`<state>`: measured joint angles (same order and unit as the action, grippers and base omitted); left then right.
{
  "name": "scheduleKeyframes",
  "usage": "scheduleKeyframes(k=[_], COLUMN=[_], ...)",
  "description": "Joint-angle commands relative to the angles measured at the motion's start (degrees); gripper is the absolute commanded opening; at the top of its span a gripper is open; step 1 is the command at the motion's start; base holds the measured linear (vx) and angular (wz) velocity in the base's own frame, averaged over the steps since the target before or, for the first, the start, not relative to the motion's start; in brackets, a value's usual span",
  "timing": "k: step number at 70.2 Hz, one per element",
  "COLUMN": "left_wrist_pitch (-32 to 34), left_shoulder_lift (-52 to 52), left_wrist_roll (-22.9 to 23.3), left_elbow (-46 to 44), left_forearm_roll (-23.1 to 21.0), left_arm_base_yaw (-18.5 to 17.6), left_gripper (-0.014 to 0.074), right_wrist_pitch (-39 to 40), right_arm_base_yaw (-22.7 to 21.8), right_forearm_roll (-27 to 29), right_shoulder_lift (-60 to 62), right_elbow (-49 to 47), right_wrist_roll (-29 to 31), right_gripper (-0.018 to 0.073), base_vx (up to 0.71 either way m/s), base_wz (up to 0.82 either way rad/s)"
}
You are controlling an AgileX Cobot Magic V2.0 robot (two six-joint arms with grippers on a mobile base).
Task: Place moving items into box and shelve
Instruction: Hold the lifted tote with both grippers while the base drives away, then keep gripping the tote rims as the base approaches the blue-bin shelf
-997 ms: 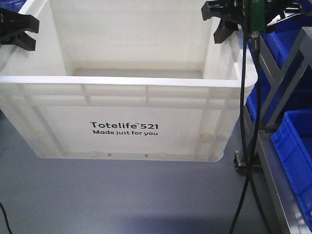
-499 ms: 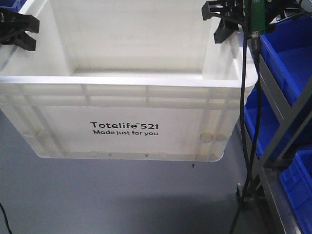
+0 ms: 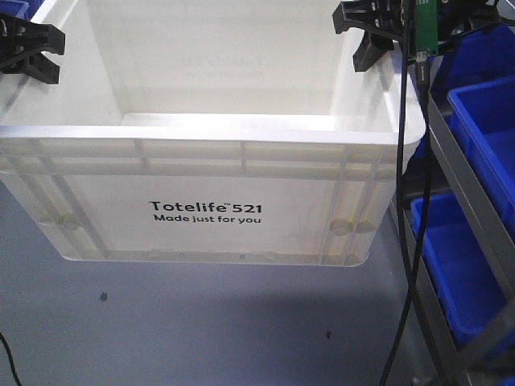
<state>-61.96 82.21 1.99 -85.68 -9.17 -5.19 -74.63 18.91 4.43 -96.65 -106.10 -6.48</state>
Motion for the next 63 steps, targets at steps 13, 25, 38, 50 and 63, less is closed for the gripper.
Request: scheduleKeyframes(k=[13, 25, 38, 50, 63], left_wrist_pitch=[7.09, 7.09, 7.09, 7.09, 7.09], left_shoulder_lift=[-2.76, -2.76, -2.76, -2.76, -2.76], left_wrist_roll=[-0.3, -0.3, -0.3, -0.3, -0.3], left_elbow=[-2.77, -2.77, -2.77, -2.77, -2.77], left_forearm_roll=[-2.12, -2.12, -2.12, -2.12, -2.12], left_arm_base_yaw=[-0.34, -0.34, -0.34, -0.34, -0.34], left_gripper=[-0.0026, -0.0026, -0.0026, -0.0026, -0.0026], right_wrist_pitch=[3.89, 3.89, 3.89, 3.89, 3.89], right_arm_base_yaw=[0.13, 0.13, 0.13, 0.13, 0.13], right_forearm_roll=[2.08, 2.13, 2.06, 2.06, 2.11], right_shoulder_lift=[3.42, 3.42, 3.42, 3.42, 3.42], right_elbow=[-2.69, -2.69, -2.69, -2.69, -2.69], right_wrist_roll=[2.31, 2.31, 2.31, 2.31, 2.31], right_gripper=[-0.0012, -0.0012, -0.0012, -0.0012, -0.0012], base_vx=[0.46, 0.45, 0.44, 0.43, 0.42], base_wz=[0.07, 0.07, 0.1, 0.13, 0.12])
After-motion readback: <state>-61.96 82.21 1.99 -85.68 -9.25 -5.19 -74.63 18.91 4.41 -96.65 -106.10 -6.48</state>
